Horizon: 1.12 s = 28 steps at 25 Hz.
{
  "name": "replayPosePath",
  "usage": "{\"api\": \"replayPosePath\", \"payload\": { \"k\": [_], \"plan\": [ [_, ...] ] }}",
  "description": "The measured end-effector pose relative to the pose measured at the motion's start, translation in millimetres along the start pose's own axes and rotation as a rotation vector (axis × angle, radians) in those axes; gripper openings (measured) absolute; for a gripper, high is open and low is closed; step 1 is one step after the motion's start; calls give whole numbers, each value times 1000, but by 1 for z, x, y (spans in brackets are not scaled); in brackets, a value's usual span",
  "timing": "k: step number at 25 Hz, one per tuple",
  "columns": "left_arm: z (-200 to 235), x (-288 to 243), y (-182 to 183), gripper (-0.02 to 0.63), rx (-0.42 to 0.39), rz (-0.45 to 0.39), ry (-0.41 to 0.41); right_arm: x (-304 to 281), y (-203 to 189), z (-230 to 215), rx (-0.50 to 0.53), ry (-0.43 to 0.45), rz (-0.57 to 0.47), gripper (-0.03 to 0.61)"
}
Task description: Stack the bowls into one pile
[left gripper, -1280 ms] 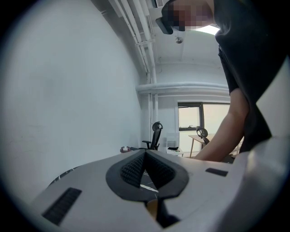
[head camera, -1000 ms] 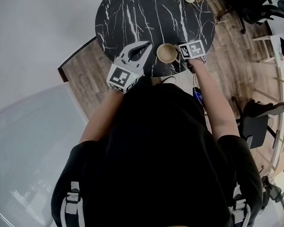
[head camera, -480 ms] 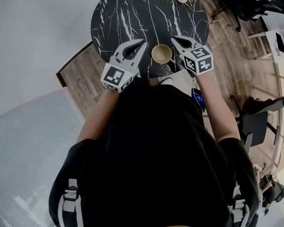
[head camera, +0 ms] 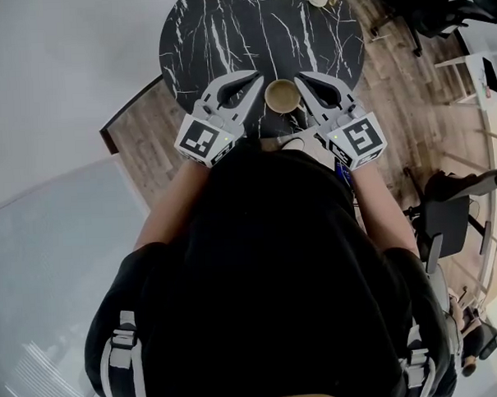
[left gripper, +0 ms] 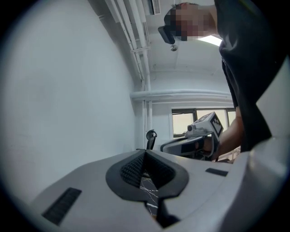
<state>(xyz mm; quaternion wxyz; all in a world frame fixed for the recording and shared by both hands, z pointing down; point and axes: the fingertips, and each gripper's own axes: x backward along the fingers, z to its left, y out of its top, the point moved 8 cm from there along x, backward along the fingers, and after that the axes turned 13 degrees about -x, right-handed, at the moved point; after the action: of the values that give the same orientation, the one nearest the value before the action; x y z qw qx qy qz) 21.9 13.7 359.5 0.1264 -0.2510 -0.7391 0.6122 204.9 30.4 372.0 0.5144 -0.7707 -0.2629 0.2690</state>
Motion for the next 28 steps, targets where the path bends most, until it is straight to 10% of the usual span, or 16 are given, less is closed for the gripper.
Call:
{"api": "replayPosePath", "payload": {
  "k": [28],
  "plan": [
    [3, -9, 3, 5, 4, -16, -22, -4, 6, 2, 24, 28, -39, 3]
  ]
}}
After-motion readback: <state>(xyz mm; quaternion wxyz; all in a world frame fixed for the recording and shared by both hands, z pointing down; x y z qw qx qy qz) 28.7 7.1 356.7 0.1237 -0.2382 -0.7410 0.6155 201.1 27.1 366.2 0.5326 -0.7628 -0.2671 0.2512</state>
